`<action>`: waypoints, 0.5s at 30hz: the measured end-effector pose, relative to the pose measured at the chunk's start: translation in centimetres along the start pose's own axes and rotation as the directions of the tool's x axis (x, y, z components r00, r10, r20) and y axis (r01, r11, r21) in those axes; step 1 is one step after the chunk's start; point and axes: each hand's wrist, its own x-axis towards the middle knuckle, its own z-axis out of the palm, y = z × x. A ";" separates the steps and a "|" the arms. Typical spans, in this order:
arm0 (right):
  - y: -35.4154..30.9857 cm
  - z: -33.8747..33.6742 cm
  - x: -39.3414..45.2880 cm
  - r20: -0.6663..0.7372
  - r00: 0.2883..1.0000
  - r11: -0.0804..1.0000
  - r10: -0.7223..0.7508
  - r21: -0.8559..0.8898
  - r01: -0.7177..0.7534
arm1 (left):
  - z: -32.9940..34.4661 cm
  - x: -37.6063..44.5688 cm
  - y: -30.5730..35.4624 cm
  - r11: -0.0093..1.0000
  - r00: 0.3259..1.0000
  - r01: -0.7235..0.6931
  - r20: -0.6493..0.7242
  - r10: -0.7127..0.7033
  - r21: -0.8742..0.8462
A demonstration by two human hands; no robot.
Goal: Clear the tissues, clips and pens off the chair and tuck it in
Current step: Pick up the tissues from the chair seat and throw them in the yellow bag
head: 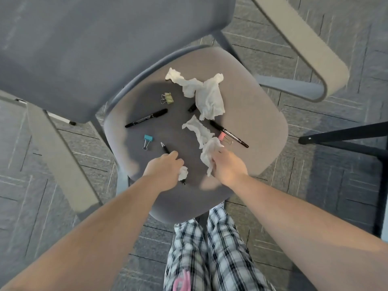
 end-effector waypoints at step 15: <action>-2.6 -5.9 3.2 -0.284 0.958 0.964 0.027 0.261 0.050 | -9.0 5.8 -2.6 0.960 0.925 0.152 -0.309 -0.222 -0.234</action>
